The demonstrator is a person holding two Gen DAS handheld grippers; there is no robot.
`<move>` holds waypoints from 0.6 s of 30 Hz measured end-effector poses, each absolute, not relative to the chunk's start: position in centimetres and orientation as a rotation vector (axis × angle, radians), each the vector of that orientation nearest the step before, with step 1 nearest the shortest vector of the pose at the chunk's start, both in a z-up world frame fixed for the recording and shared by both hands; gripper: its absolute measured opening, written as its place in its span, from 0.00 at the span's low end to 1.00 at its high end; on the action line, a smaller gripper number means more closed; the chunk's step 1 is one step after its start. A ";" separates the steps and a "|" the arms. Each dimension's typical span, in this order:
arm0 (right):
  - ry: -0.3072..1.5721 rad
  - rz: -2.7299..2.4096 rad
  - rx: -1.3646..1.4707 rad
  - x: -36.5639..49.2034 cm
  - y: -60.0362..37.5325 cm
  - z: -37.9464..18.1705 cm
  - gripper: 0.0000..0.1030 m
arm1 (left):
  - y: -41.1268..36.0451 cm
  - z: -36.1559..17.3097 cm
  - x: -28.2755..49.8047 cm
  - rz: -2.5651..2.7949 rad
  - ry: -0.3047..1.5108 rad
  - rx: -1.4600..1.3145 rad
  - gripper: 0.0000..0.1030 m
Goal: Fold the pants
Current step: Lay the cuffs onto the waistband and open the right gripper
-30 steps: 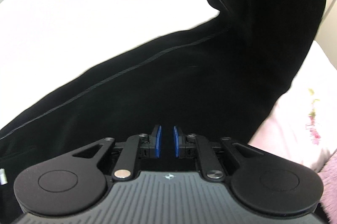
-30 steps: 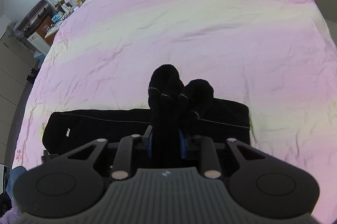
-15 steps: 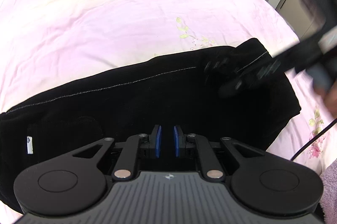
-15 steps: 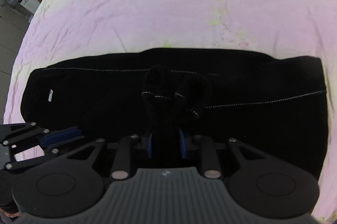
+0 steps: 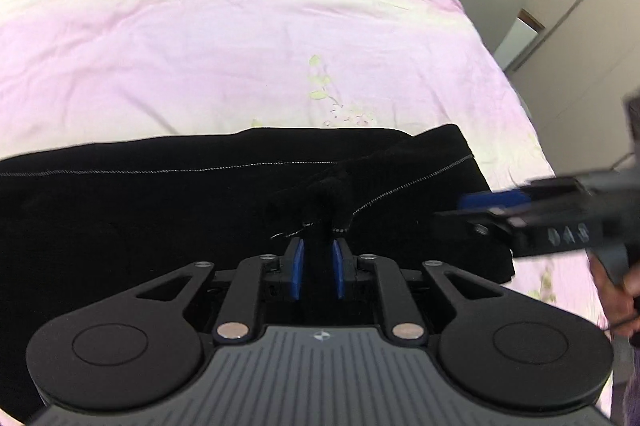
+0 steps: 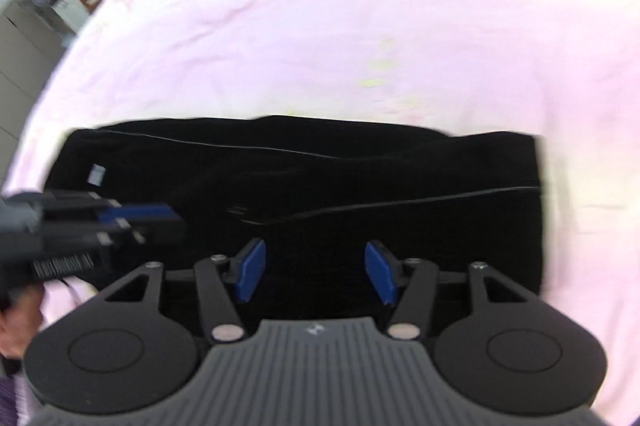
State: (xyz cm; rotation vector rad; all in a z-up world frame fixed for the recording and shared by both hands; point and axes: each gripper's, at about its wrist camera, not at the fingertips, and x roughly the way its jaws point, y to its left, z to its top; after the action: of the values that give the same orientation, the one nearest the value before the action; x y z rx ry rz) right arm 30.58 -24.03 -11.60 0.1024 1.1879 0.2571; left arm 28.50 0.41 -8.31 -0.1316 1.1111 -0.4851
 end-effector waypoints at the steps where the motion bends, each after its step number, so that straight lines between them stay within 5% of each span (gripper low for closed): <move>1: 1.181 0.230 0.067 30.0 -24.9 -11.9 0.51 | -0.2 -9.1 28.9 -0.472 1.122 -0.154 0.26; 9: 1.184 0.181 -0.015 26.4 -30.4 -15.7 0.31 | -3.7 -14.4 30.9 -0.383 1.158 -0.236 0.45; 12: 1.220 0.221 -0.028 25.9 -30.6 -18.0 0.31 | -5.2 -14.3 31.0 -0.359 1.138 -0.147 0.45; 15: 1.219 0.242 -0.077 24.7 -29.3 -20.1 0.31 | -6.9 -14.0 30.7 -0.340 1.138 -0.016 0.32; 18: 1.212 0.234 -0.062 24.4 -29.4 -20.9 0.30 | -8.1 -14.0 30.2 -0.328 1.125 0.095 0.30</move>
State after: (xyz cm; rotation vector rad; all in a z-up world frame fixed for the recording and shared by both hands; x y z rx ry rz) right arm 24.36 -29.37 -20.93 -0.0621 1.2124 0.2342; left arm 30.15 -8.09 -13.95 0.0954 1.1251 -0.3283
